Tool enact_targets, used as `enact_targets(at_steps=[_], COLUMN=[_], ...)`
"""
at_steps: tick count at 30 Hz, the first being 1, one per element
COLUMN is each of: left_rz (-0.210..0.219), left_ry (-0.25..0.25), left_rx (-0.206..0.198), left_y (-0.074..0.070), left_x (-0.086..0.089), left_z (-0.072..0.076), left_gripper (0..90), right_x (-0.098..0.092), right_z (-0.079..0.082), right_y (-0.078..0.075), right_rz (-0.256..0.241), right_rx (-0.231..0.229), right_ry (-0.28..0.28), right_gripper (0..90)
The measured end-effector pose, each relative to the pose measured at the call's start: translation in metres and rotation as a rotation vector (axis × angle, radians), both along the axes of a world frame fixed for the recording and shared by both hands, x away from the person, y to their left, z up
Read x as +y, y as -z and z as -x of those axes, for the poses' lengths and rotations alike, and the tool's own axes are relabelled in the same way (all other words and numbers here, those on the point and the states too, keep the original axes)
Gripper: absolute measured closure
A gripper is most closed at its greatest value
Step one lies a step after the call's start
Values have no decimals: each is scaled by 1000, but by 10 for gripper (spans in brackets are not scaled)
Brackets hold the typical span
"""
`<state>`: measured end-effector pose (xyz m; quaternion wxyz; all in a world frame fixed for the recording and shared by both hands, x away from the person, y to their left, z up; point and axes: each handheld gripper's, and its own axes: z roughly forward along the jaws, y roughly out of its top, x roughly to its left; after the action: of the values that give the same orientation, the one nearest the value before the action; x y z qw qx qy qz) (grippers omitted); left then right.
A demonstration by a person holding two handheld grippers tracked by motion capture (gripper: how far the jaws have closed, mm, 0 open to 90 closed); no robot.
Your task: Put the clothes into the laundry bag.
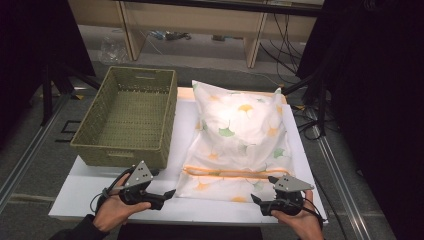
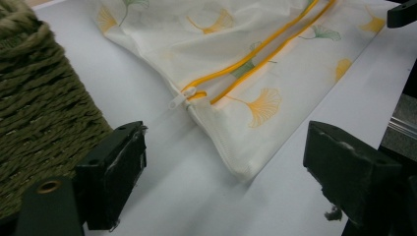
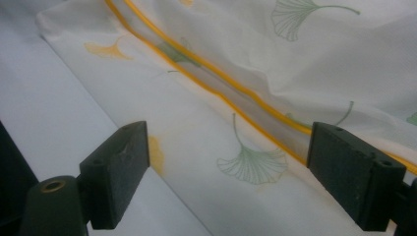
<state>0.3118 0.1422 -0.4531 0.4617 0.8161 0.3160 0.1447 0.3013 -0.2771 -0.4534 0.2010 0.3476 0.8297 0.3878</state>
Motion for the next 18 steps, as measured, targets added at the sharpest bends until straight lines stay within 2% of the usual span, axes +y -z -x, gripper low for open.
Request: enact_targets(at_steps=[2,3,4,5,7,8,9,10,11,13,14,16,18], left_rz=[4,-1,-4,4,9,4,4,8,11,10,6,4,3], left_ry=[-6,-1,6,0,-11,-22,-26,-23,-22,-21,-19,-26,-26], left_rx=[1,-6,-11,1,-5,3,-11,-2,-2,-1,1,2,3], left_y=[1,1,1,2,4,3,3,2,2,2,2,3,3], left_x=[-2,-2,-1,-1,0,1,1,2,3,3,3,2,2], left_z=[1,0,-1,-2,-4,-4,-4,-4,-4,-4,-4,-4,-4], left_gripper=[161,161,161,161,161,162,161,162,161,161,161,161,161], right_x=[1,2,2,3,6,6,6,6,6,5,4,4,4], right_z=[0,1,0,0,-2,-3,-2,-3,-1,-2,-3,-3,-4], right_y=[1,2,2,2,2,2,1,1,1,1,0,0,0], right_rz=[9,17,33,31,29,43,28,30,15,16,36,28,36], right_rx=[-11,0,-14,2,4,-20,-3,-6,10,3,-30,-23,-35], right_ry=[-20,-29,-36,-26,-35,-44,-32,-50,-31,-36,-35,-34,-38], right_gripper=[171,173,175,173,171,168,168,167,167,167,167,168,168])
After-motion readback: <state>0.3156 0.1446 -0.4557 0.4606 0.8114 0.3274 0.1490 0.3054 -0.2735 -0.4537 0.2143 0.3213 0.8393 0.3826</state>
